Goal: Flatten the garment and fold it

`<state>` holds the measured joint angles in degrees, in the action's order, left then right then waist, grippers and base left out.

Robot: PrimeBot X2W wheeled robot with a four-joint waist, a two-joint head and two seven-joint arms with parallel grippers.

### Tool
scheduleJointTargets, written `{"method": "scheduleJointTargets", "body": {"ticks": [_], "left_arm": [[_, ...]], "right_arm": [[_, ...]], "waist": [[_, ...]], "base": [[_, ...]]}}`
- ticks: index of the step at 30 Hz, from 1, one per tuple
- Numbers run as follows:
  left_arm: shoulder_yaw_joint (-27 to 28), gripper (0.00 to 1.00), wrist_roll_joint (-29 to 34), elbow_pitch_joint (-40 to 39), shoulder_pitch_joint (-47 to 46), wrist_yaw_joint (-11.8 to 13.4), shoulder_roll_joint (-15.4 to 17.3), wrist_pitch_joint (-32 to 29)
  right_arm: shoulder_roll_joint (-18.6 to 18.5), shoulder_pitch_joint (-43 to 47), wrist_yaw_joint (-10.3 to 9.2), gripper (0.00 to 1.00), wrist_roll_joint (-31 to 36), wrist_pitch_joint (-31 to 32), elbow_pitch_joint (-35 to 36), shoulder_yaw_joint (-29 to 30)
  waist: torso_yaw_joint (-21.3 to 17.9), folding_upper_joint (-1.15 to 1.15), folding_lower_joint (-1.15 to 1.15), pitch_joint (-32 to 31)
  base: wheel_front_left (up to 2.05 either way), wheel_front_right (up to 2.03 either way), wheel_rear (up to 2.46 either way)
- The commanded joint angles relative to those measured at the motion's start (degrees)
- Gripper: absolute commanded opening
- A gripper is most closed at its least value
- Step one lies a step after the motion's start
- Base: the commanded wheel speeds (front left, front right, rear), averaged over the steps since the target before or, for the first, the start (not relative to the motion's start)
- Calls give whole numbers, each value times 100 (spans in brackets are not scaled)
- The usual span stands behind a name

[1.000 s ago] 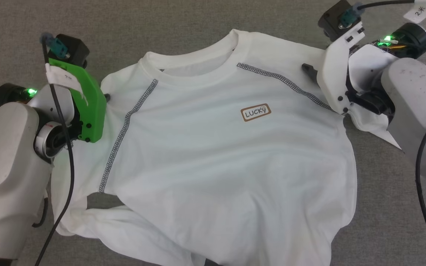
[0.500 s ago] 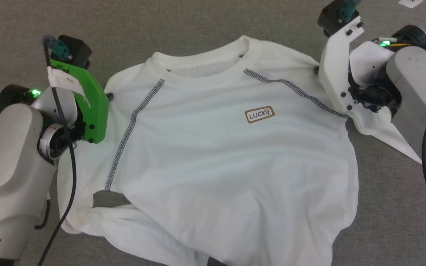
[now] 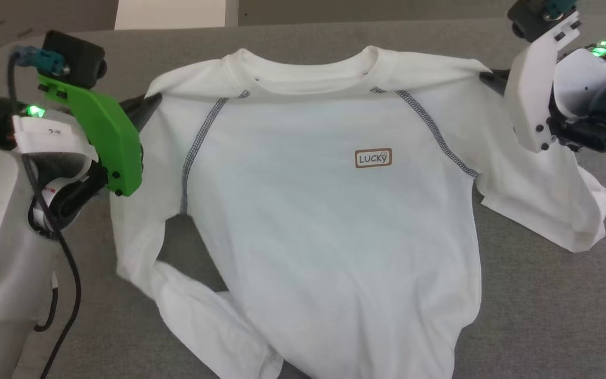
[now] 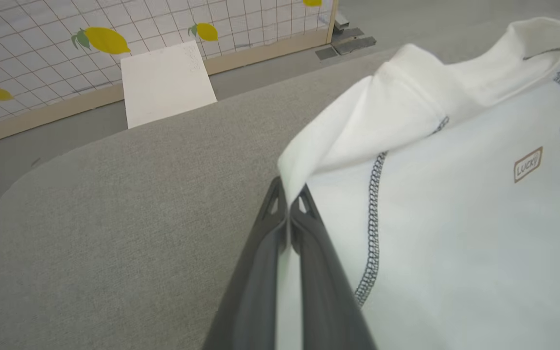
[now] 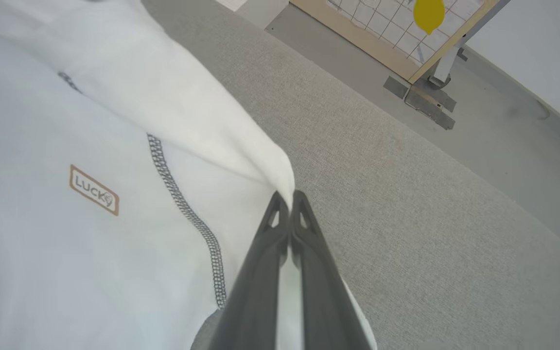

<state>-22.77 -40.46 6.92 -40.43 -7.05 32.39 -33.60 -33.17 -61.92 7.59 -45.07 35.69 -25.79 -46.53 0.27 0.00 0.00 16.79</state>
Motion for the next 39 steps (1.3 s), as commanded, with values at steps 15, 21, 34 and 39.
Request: {"method": "scheduleJointTargets", "body": {"ticks": [15, 21, 34, 39], "left_arm": [[353, 0, 41, 206, -1727, 328, -443, 856], [563, 0, 309, 581, -2727, 649, -629, 1231], [913, 0, 1381, 1127, -4646, 1206, -593, 3127], [792, 0, 1566, 1444, -4765, 1141, -559, 3454]], "right_arm": [[-369, -1001, -10, 0, 736, 144, 575, 1155], [-86, -1643, -10, 0, 1387, -150, 458, 1818], [618, -3153, -10, 0, 3478, -1813, -111, 3422], [910, -3288, -10, 0, 4127, -2411, -349, 3710]], "waist": [[-442, 0, 0, 33], [-678, 0, 0, 605], [-939, 0, 0, 1364], [-909, 0, 0, 1372]], "base": [[0, 0, 0], [0, 0, 0], [0, 0, 0], [0, 0, 0]]}}
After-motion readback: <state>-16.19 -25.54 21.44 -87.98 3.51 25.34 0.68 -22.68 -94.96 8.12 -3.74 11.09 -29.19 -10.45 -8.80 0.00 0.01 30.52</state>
